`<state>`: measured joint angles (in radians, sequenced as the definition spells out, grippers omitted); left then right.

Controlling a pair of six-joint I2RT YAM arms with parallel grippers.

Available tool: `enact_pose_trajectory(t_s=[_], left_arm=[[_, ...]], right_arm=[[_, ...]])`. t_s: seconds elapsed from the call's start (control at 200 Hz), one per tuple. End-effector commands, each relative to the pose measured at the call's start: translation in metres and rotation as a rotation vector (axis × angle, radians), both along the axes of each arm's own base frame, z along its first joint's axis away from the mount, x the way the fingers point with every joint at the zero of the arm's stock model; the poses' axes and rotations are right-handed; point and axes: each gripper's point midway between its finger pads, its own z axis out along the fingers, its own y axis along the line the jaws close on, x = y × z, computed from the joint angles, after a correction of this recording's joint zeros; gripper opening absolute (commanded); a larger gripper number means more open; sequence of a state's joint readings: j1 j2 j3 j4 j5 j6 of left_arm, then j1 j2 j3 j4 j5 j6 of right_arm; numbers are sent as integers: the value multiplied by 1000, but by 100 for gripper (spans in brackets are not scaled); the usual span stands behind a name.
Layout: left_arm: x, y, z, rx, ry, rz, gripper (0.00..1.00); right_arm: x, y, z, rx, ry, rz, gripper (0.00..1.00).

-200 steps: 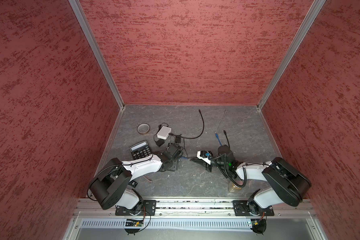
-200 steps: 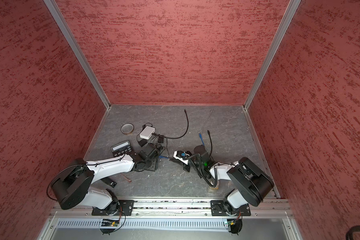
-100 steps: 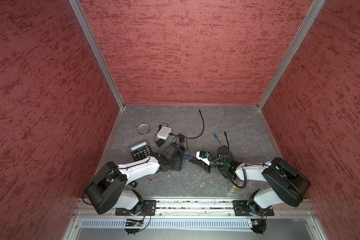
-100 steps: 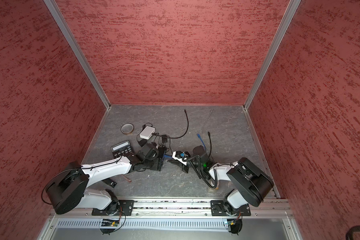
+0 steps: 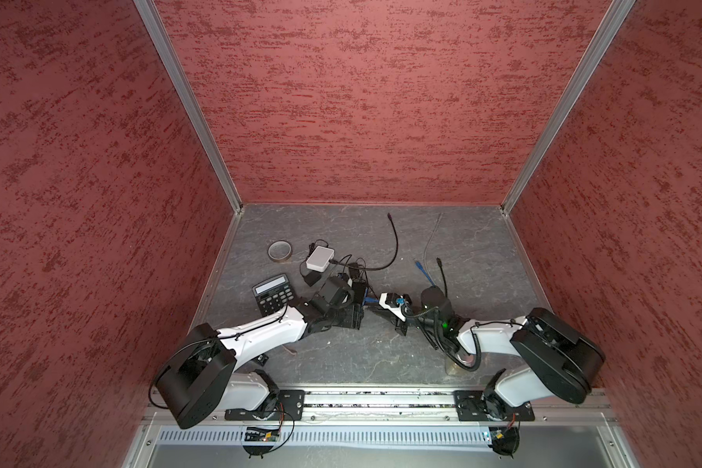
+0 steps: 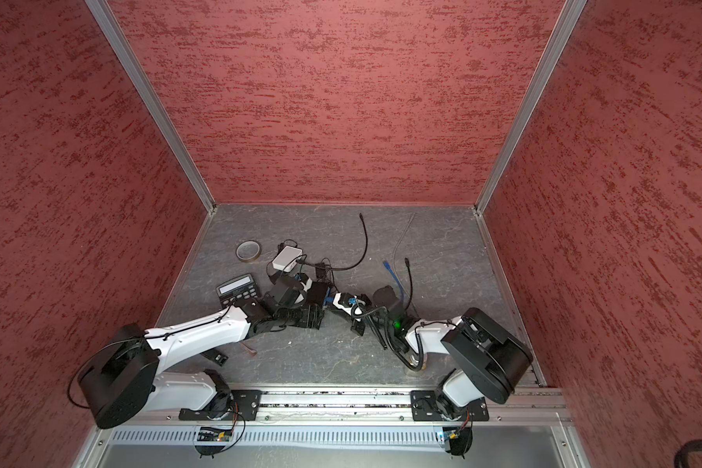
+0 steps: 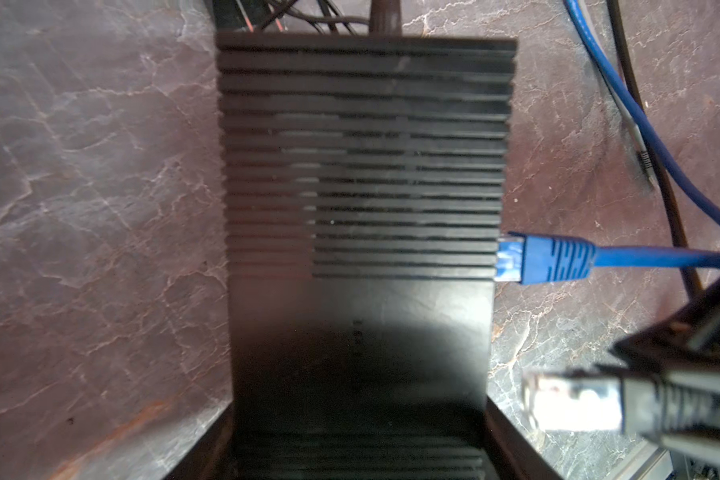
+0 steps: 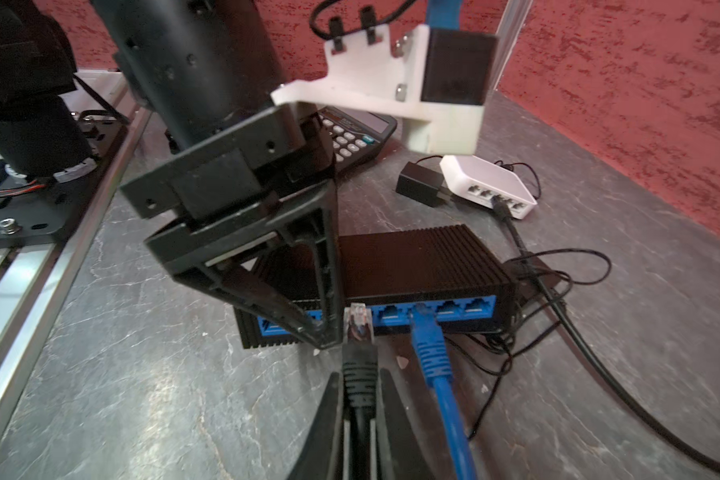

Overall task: Insert the plug into the switch port
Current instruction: 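Push the black plug into the switch port beside the blue cable with the right gripper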

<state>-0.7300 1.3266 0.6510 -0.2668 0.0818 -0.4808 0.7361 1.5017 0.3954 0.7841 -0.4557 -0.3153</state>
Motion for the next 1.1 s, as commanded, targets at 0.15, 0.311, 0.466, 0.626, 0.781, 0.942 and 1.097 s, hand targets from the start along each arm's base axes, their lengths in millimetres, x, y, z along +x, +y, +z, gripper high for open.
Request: enact_pose_trajectory(t_s=[0.15, 0.311, 0.466, 0.626, 0.781, 0.942, 1.097], left_arm=[[3, -14, 15, -68, -61, -47, 28], [2, -15, 18, -70, -70, -53, 28], [1, -13, 21, -65, -79, -58, 28], [0, -12, 23, -64, -79, -64, 28], [-4, -17, 21, -64, -69, -93, 28], [-7, -22, 18, -48, -56, -120, 28], [-9, -27, 22, -54, -64, -139, 28]], right_arm=[[15, -3, 8, 0, -53, -100, 3], [14, -3, 4, -25, -63, -104, 3], [10, -3, -2, -57, -70, -82, 3], [7, -2, -5, -62, -72, -60, 3], [3, 3, 5, -13, -98, -30, 3], [1, 10, 10, 9, -105, -3, 3], [4, 12, 1, -18, -90, -9, 3]])
